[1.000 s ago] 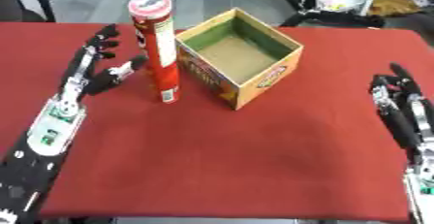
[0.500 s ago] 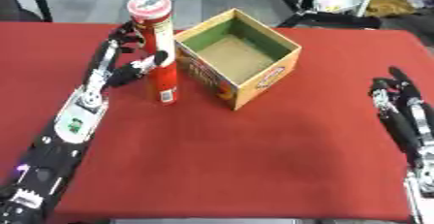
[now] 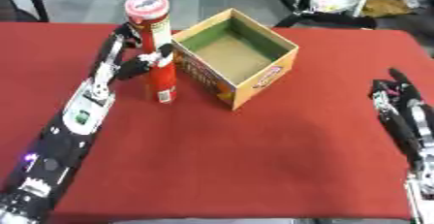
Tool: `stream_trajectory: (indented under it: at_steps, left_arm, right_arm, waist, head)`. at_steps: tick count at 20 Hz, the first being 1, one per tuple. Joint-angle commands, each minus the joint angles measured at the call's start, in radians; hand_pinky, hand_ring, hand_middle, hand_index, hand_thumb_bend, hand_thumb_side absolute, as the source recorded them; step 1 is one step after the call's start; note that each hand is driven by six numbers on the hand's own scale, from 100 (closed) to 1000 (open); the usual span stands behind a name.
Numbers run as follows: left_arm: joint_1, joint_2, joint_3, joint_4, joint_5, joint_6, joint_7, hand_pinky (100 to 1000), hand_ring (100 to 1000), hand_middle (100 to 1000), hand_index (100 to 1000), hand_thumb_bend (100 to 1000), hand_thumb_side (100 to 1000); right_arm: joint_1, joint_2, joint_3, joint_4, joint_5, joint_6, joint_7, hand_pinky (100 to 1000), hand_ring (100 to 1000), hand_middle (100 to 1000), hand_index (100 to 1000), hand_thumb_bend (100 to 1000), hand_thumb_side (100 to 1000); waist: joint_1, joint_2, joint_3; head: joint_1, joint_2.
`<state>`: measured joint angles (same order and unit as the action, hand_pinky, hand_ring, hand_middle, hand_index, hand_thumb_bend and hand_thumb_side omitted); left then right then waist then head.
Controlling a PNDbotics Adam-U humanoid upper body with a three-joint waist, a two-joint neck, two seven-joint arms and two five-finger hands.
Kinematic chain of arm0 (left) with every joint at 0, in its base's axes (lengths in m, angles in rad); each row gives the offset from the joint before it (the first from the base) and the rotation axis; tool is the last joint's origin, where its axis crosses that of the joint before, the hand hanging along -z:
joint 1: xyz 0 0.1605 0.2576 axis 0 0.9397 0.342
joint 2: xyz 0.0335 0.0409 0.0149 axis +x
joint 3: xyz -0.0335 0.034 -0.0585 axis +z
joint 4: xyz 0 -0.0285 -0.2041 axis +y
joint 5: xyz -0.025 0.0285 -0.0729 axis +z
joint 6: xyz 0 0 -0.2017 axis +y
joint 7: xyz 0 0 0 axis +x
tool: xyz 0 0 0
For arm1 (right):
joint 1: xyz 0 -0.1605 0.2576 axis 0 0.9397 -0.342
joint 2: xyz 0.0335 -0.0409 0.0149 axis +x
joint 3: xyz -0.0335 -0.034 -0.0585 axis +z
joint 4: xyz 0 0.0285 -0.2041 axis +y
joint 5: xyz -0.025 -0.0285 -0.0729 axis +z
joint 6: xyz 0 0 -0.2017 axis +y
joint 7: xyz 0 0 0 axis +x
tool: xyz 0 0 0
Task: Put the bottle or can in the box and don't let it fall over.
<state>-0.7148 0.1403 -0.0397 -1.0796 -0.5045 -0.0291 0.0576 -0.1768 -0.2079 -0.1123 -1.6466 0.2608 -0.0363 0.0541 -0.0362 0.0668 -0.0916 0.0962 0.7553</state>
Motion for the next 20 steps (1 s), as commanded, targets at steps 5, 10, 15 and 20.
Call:
stream_trajectory:
  at_steps: [5,10,15,20]
  left_arm:
    - [-0.032,0.005,-0.003,0.025,0.006,-0.035,-0.051,807,847,737,825,443,472]
    - [-0.019,0.001,-0.002,0.030,0.078,-0.067,-0.106,793,804,564,696,192,207]
    - [-0.017,0.002,0.005,0.026,0.138,-0.065,-0.095,767,732,396,519,100,100]
    - [-0.040,0.018,-0.002,-0.035,0.212,-0.050,-0.050,759,715,365,491,100,100]
  right_arm:
    - [-0.016,-0.010,-0.001,-0.006,0.001,-0.003,0.005,790,774,833,1000,100,829]
    - [-0.016,-0.009,-0.002,-0.005,0.001,-0.003,0.003,790,774,833,1000,100,830]
    - [-0.016,-0.008,-0.003,-0.004,0.000,-0.002,0.003,790,773,833,1000,100,829]
    - [-0.016,-0.007,-0.002,-0.002,0.000,-0.002,0.004,789,773,832,1000,100,829]
  waist:
    - [-0.016,-0.032,-0.004]
    - [-0.017,-0.032,-0.001]
    - [-0.020,-0.032,-0.001]
    - [-0.020,-0.032,-0.005]
  head:
    - [0.003,-0.007]
    - [-0.001,-0.007]
    - [-0.002,-0.009]
    - [0.001,-0.009]
